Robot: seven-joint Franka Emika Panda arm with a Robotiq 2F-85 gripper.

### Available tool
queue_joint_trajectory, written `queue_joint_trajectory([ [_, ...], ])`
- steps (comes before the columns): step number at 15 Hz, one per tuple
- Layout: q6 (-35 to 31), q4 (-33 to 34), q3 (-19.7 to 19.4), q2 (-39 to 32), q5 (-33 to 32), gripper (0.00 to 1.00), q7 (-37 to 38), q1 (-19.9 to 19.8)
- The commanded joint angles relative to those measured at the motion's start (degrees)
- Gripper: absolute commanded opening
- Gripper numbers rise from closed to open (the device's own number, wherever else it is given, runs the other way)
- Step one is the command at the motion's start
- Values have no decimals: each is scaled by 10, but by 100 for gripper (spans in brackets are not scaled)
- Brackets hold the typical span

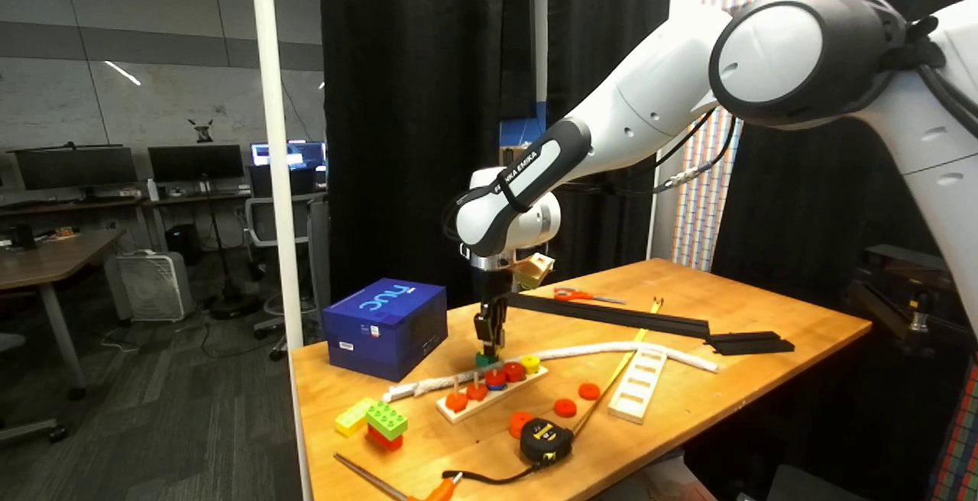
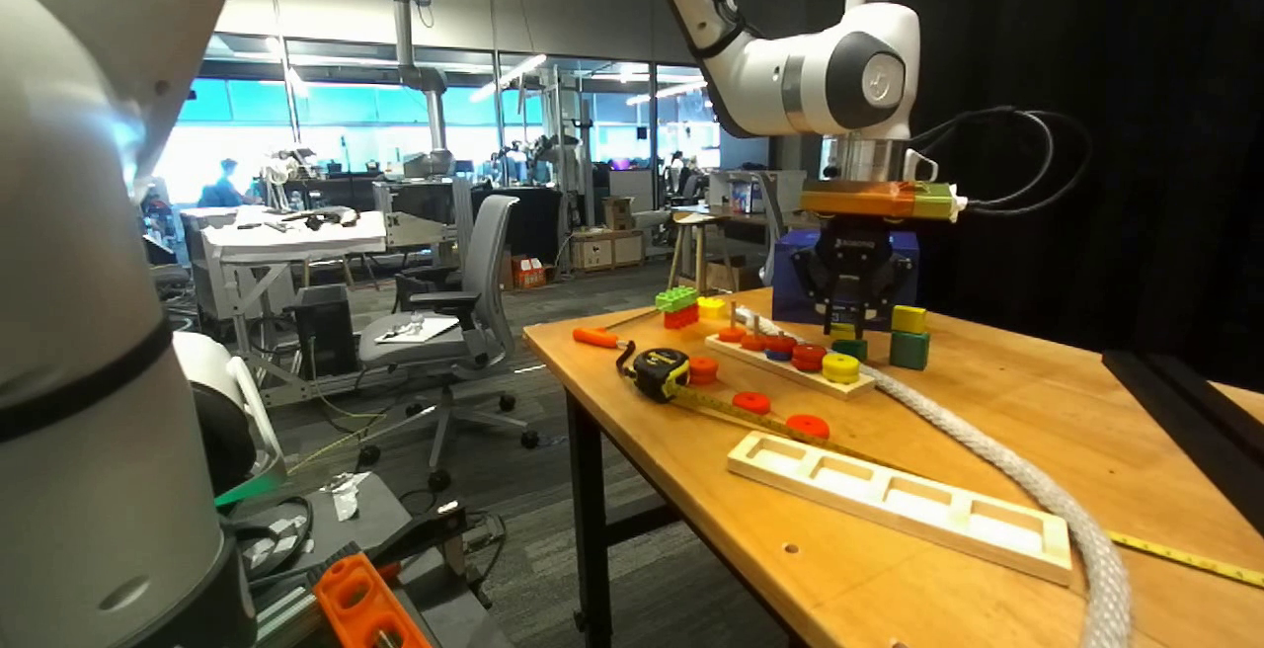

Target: Pick up the yellow block on the right and place it on top of the green block

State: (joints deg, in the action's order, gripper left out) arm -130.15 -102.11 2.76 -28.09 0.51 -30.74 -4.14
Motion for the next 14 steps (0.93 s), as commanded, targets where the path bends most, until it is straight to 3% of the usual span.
queue_joint_trajectory([
  [1,-4,29,12,-20,-2,22,-11,-11],
  [6,-1,44,13,-34,-2,22,-14,-13],
  [8,4,50,13,-39,-1,62,-13,-14],
  [13,6,58,14,-46,1,98,-12,-18],
  [14,7,58,14,-45,1,100,-10,-18],
])
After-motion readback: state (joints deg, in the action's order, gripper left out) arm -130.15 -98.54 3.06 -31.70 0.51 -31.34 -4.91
